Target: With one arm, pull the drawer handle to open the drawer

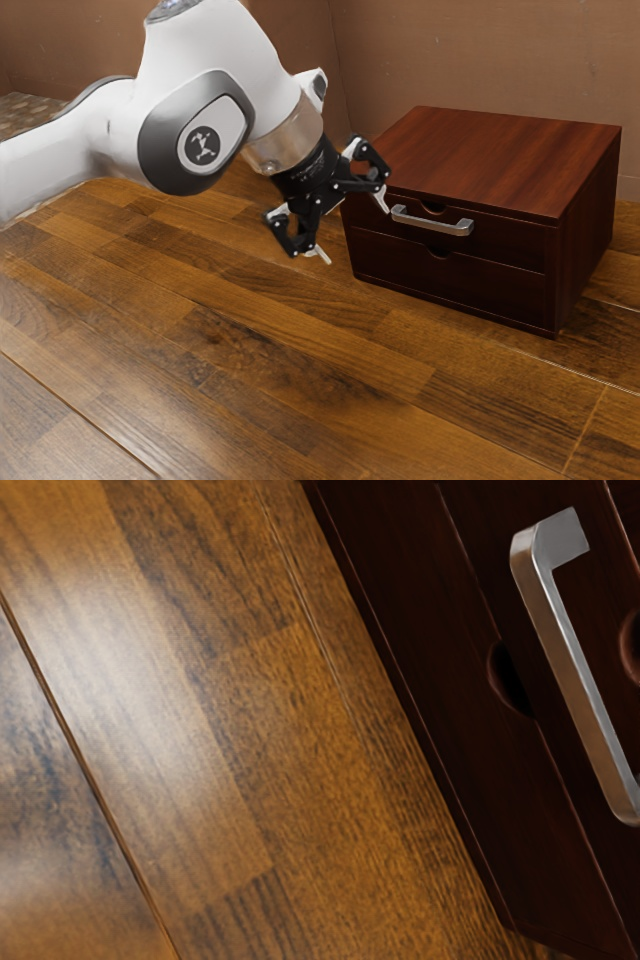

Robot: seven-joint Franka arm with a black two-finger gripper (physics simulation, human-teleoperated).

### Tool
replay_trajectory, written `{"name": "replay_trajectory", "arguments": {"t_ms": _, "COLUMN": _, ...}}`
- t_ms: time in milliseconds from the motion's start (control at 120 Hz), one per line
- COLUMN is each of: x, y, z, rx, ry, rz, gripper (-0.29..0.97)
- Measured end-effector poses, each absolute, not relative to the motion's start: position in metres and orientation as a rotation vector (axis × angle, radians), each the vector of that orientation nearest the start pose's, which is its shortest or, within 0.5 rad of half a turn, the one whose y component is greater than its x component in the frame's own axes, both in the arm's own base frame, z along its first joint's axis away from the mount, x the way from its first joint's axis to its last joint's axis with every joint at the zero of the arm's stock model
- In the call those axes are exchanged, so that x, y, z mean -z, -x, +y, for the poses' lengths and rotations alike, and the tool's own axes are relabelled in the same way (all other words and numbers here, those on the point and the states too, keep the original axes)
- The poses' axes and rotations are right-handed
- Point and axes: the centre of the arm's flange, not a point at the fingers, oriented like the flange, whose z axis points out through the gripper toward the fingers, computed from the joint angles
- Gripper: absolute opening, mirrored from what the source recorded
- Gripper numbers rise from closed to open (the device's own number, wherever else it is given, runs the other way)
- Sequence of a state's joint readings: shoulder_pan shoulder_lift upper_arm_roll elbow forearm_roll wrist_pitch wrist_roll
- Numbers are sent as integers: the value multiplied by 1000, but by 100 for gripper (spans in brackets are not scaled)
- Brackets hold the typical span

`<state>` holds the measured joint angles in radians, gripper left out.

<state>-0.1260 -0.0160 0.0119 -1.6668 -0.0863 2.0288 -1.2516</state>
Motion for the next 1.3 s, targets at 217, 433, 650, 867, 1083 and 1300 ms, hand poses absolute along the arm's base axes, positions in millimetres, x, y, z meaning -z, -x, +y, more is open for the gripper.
{"name": "replay_trajectory", "arguments": {"t_ms": 217, "x": -613, "y": -592, "z": -70, "rx": 433, "ry": 2795, "rz": -2034, "gripper": 68}}
{"name": "replay_trajectory", "arguments": {"t_ms": 433, "x": -606, "y": -619, "z": -73, "rx": 477, "ry": 2758, "rz": -2136, "gripper": 68}}
{"name": "replay_trajectory", "arguments": {"t_ms": 650, "x": -591, "y": -643, "z": -72, "rx": 483, "ry": 2714, "rz": -2205, "gripper": 68}}
{"name": "replay_trajectory", "arguments": {"t_ms": 867, "x": -583, "y": -652, "z": -63, "rx": 486, "ry": 2663, "rz": -2269, "gripper": 68}}
{"name": "replay_trajectory", "arguments": {"t_ms": 1083, "x": -587, "y": -666, "z": -62, "rx": 528, "ry": 2650, "rz": -2310, "gripper": 68}}
{"name": "replay_trajectory", "arguments": {"t_ms": 1300, "x": -580, "y": -672, "z": -60, "rx": 525, "ry": 2630, "rz": -2336, "gripper": 68}}
